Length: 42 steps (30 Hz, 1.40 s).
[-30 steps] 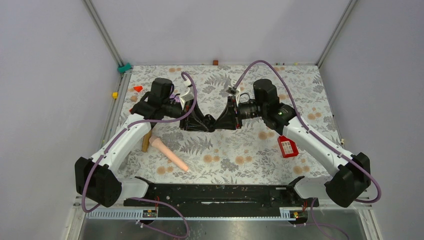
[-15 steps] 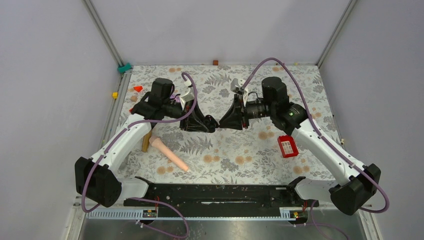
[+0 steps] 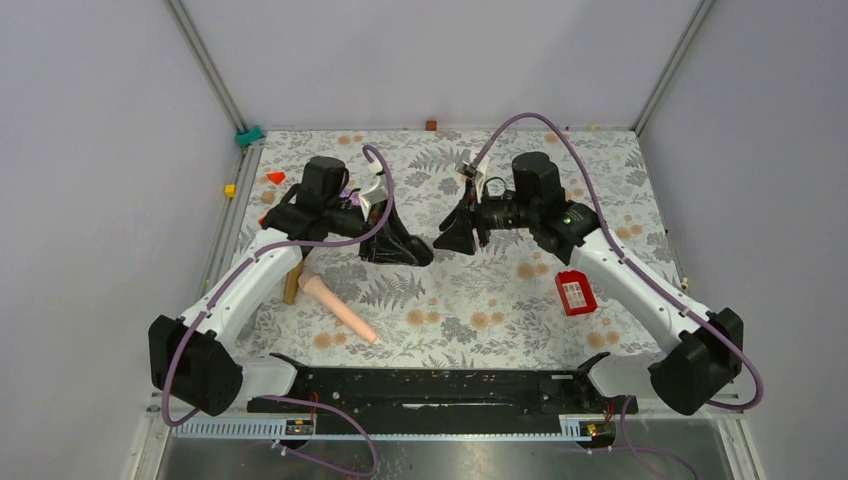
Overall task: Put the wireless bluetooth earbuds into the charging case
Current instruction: Close the charging case, then place the charging case at the center of the board.
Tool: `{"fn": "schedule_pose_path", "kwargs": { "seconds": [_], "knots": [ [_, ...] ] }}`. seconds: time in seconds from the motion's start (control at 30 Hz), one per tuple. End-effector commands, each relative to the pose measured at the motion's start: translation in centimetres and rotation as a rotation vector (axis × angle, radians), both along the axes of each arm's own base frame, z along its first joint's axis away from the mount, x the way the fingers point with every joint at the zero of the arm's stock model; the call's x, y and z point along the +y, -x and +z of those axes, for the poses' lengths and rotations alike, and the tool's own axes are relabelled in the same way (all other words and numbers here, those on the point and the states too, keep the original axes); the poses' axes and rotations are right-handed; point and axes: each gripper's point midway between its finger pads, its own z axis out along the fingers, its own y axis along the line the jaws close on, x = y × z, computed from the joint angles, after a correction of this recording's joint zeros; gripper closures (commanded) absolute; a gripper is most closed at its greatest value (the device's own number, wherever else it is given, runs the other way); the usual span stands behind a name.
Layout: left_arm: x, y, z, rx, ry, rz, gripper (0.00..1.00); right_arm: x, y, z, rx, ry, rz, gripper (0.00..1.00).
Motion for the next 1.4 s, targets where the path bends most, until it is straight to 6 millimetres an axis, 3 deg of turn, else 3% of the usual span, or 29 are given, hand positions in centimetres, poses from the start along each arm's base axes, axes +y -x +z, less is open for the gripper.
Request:
{"fn": "schedule_pose_path", "kwargs": {
  "seconds": [0.0, 0.2, 0.23, 0.27, 0.3, 0.5, 0.6, 0.8, 1.03, 1.13, 1.37],
  "knots": [
    [0.1, 1.1, 1.9, -0.073, 0.062, -0.049, 0.82, 0.6, -0.7, 0.1, 0.031, -0.029, -0.013, 0.34],
    [0.1, 1.2, 1.9, -0.071, 0.063, -0.053, 0.82, 0.6, -0.5, 0.2, 0.021, -0.032, -0.007, 0.29],
    [0.1, 1.1, 1.9, -0.071, 0.062, -0.052, 0.82, 0.6, -0.5, 0.2, 0.02, -0.034, -0.005, 0.2],
    [0.1, 1.1, 1.9, -0.072, 0.062, -0.052, 0.82, 0.6, -0.5, 0.3, 0.02, -0.035, -0.005, 0.05],
    [0.1, 1.1, 1.9, -0.073, 0.063, -0.052, 0.82, 0.6, -0.5, 0.3, 0.02, -0.035, -0.007, 0.01],
    [0.1, 1.0, 1.8, -0.074, 0.057, -0.044, 0.82, 0.2, -0.6, 0.7, -0.003, -0.027, -0.029, 0.0],
    [0.0, 0.8, 1.5, -0.075, 0.049, -0.037, 0.81, -0.7, -1.9, 0.7, -0.034, 0.018, -0.124, 0.0],
    [-1.0, -0.9, 0.5, -0.07, -0.021, 0.041, 0.81, -5.6, -6.4, 1.7, -0.224, 0.183, -0.43, 0.01],
    [-2.7, -5.0, -1.6, -0.001, -0.11, 0.187, 0.85, -13.0, -9.5, 5.0, -0.36, 0.297, -0.821, 0.0],
    [-3.5, -7.0, -2.6, 0.018, -0.16, 0.232, 0.86, -15.6, -9.7, 6.3, -0.406, 0.329, -0.923, 0.01],
    [-5.2, -12.2, -6.6, 0.147, -0.291, 0.335, 0.86, -17.5, -7.5, 6.3, -0.469, 0.398, -0.897, 0.01]
  ]
}}
